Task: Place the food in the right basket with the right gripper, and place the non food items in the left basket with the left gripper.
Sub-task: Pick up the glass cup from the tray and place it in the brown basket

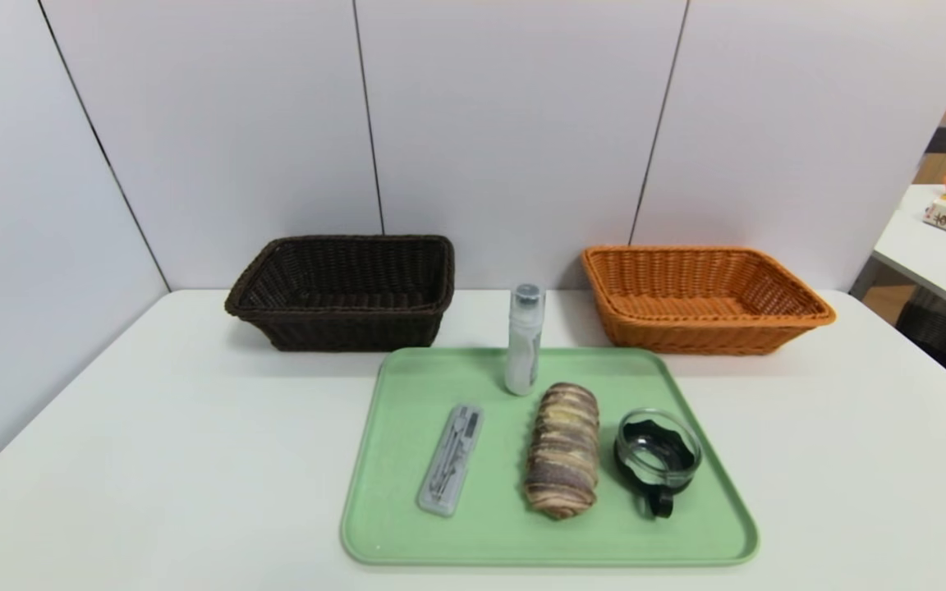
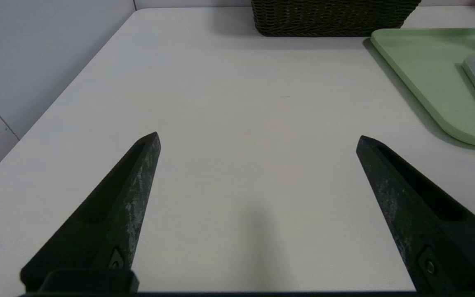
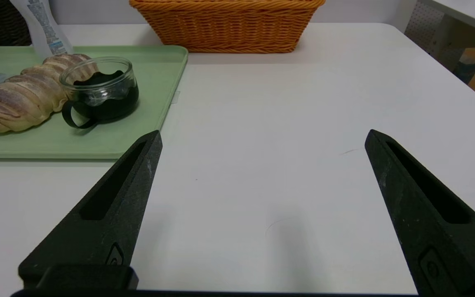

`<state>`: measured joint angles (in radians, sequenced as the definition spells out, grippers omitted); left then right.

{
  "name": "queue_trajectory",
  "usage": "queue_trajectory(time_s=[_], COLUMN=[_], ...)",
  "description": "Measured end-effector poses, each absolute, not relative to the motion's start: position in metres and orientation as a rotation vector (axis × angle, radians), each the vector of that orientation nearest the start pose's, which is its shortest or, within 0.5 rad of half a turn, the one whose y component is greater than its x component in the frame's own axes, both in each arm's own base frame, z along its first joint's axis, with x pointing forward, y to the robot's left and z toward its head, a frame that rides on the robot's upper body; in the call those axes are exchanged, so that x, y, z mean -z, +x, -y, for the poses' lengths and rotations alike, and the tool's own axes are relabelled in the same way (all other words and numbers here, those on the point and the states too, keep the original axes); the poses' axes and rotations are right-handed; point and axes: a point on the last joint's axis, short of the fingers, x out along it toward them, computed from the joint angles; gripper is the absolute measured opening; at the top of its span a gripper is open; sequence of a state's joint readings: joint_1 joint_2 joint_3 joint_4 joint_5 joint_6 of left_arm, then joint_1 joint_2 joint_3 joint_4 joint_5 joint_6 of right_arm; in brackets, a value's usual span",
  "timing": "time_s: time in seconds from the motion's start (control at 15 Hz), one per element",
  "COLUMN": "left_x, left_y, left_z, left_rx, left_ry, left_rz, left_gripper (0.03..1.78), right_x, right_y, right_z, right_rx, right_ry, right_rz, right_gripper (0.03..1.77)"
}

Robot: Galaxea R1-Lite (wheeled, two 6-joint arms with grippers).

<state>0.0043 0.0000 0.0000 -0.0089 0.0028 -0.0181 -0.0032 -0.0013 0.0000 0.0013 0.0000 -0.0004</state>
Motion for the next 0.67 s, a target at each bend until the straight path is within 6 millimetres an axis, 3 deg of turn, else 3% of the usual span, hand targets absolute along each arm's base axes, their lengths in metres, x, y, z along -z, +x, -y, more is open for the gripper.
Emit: queue_trajectory(time_s=[0.67], left_x=[-0.0764], left_y=[-0.0228], left_z=[0.0000], left_rx=[-0.007], left_ry=[-0.018], left_rz=[0.009], left_gripper=[1.69], right_x=[-0.0753], right_y=[-0.0229], right_z=[-0.0001], right_rx=[0.004], right_ry=[0.000], right_rz=[0.000], right_gripper=[1.70])
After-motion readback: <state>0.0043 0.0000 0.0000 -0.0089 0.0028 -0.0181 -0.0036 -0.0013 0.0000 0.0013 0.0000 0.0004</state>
